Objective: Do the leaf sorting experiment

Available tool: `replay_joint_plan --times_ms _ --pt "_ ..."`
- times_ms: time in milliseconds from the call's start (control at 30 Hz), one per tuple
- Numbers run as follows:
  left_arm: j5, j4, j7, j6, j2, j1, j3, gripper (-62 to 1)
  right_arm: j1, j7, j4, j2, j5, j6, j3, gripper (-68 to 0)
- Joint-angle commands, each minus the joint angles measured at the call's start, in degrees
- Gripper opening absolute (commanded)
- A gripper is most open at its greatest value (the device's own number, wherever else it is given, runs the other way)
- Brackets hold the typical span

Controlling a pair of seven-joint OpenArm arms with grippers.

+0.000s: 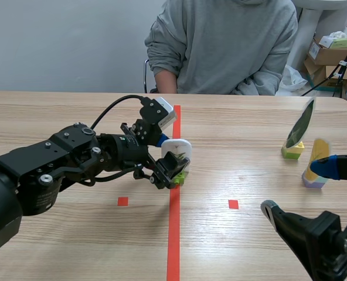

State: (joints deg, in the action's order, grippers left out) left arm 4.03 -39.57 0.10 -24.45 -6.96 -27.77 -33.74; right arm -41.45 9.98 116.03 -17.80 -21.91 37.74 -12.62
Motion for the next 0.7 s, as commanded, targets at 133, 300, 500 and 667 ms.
replay_joint_plan --times_ms 133,300,500,667 --pt "0.2 -1.1 -3.0 -0.1 0.7 -0.5 0.2 -34.3 0.7 -0.7 -0.1 -0.6 -0.4 -0.2 -0.2 -8.5" --pt "0.0 -1.1 -3.3 -0.1 1.2 -0.2 0.2 -42.8 0.7 -0.7 -0.1 -0.6 -0.4 -0.2 -0.2 -8.5" --pt "-0.3 -1.1 -3.8 -0.1 1.5 0.3 0.2 -55.0 0.7 -0.7 -0.1 -0.6 -0.4 -0.2 -0.2 -8.5" --pt "-0.3 -1.2 -3.5 -0.3 1.2 0.3 0.4 -55.0 0.7 -0.9 -0.1 -0.6 -0.4 -0.2 -0.2 -8.5"
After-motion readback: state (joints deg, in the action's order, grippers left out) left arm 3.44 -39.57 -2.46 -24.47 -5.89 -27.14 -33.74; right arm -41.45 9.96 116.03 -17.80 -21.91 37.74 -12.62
